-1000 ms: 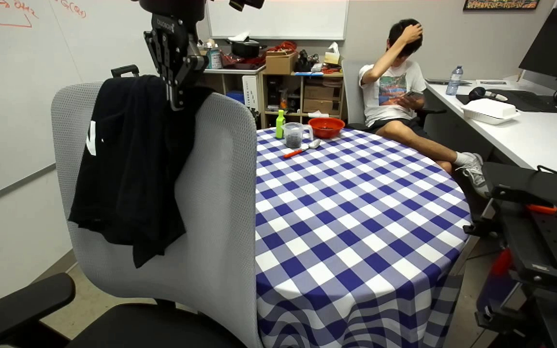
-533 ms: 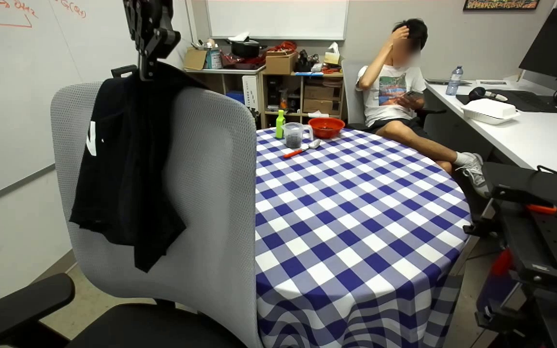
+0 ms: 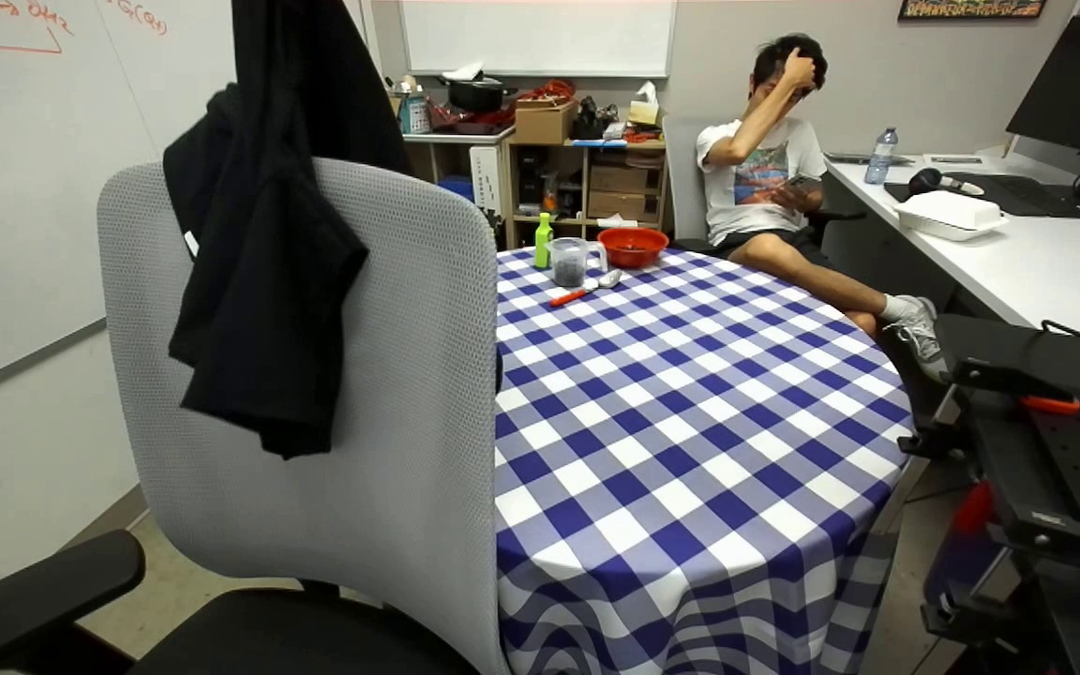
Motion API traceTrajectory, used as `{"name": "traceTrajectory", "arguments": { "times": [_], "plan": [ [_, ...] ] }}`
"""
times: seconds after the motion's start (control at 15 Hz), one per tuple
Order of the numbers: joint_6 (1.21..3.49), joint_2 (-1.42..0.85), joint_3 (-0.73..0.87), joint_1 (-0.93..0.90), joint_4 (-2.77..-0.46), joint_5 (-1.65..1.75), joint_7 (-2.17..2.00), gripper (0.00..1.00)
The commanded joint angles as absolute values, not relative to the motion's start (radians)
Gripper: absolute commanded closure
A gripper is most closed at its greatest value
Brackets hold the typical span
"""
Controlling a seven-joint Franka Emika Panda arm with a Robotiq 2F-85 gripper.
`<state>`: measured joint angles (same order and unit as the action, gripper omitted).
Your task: Pick the cloth on the back rest of the chair and put it on the table
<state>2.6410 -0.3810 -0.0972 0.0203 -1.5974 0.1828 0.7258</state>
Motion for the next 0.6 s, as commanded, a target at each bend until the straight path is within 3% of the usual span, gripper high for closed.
{"name": "traceTrajectory", "arguments": {
  "times": [0.0, 0.53],
  "plan": [
    [2.671, -0.304, -0.064, 0.054, -1.617, 0.155, 0.631, 0.99],
    [2.758, -0.190, 0.021, 0.138, -1.723, 0.154, 0.458, 0.99]
  ]
}}
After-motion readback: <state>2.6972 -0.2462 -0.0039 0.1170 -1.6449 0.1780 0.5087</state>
